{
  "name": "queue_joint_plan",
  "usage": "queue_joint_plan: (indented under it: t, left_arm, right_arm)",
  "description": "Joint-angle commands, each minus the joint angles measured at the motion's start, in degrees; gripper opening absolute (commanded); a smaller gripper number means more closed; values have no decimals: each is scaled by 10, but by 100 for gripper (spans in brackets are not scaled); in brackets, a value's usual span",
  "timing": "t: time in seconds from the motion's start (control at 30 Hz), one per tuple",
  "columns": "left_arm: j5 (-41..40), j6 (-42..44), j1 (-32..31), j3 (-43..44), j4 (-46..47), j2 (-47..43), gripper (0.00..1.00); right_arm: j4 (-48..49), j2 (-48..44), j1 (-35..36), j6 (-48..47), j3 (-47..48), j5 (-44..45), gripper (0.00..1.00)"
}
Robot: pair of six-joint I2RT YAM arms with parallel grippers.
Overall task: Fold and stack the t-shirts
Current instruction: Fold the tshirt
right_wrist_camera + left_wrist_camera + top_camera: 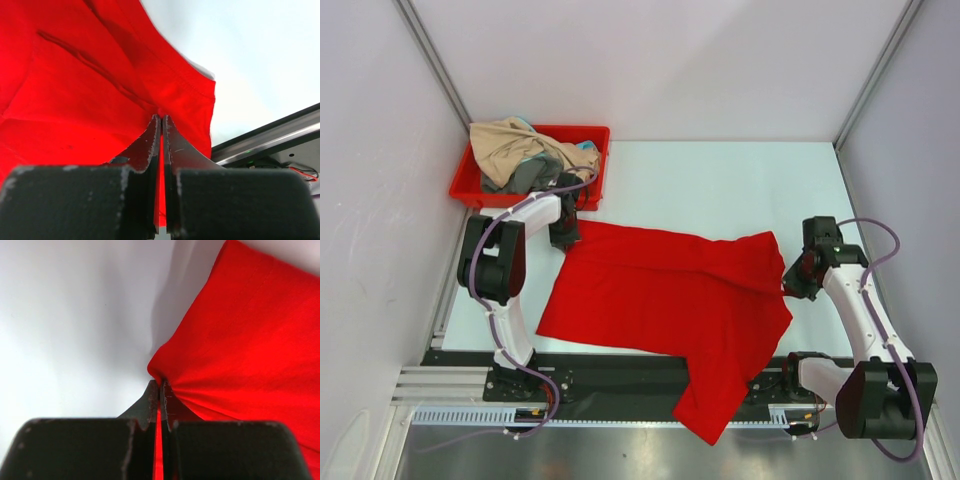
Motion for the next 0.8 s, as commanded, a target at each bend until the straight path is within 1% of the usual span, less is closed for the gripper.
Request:
queue_joint_plan:
  t: [0.0,0.17,0.23,0.3,0.37,0.47,0.77]
  left_arm:
    - [4,-16,-1,27,-1,-30,0]
    - [12,-22,-1,93,-8,-29,0]
    - [16,-24,-1,112,-7,-18,0]
    - [18,-26,-1,146,-12,-5,0]
    - [19,-27,-1,179,-17,15,0]
    - [14,-23,-1,213,-18,40,0]
    - [27,-20,-1,264,-6,71,0]
  right_arm:
    - [13,8,-8,-4,35,23,0]
    - [50,67,-26,-28,122,32,0]
    - [75,89,-27,-37,150,33,0]
    - [88,125,-30,-44,199,35,0]
    - [88,147,-32,-52,249,40,0]
    - [86,184,-35,-60,292,39,0]
    - [88,223,-43,-80,344,33,0]
